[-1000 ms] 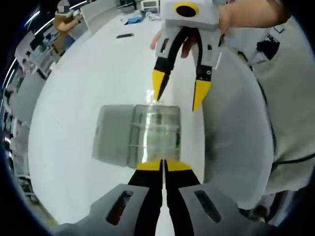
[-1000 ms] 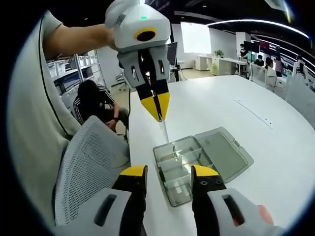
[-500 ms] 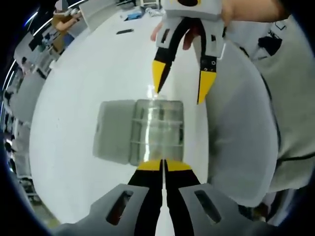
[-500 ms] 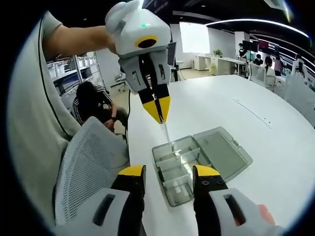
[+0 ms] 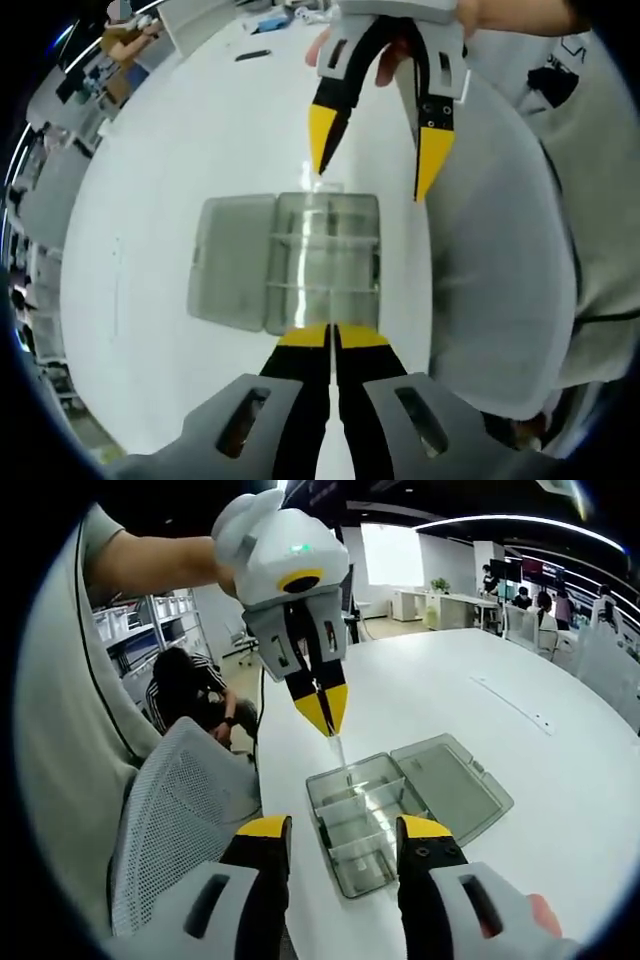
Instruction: Insert the divider into the dual guide fixture by aligning both edges with the guide slots and pushing it downward to the bottom, including one-sided entry, uneven engagement, binding, and posture correction.
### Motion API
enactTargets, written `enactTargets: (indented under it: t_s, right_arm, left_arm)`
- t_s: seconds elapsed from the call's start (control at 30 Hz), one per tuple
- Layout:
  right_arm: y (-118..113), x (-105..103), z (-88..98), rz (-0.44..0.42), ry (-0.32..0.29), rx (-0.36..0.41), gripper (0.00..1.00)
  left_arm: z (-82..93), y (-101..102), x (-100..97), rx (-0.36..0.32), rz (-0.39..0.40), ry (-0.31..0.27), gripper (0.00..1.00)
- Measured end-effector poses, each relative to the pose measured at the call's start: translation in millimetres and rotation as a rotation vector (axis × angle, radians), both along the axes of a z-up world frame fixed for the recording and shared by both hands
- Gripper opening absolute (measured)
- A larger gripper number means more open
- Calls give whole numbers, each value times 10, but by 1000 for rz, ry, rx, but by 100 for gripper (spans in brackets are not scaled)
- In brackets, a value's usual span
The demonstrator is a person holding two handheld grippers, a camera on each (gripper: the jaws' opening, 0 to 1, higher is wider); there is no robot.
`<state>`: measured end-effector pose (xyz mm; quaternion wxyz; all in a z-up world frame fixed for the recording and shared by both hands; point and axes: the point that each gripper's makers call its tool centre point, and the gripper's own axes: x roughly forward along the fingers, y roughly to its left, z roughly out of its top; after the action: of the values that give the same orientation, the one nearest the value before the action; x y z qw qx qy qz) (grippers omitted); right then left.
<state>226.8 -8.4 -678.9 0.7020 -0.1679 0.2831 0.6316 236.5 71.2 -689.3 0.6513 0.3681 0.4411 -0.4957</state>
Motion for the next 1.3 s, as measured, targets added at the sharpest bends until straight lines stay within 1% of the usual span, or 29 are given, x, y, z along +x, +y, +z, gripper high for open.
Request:
enactTargets:
  t_s: [0.33,0.9,1.3]
  right_arm:
    - [1,20,-12,-5,5,0,39]
    - [-8,36,-24,-9,11,0,39]
    - [-17,46,-45,-11,17,-1,39]
  left_arm:
    - [-36,-28,62,1,4,0,0]
    - [-120,-56,81,5,3,11,0]
    - [-191,-32,76,18,3,23,0]
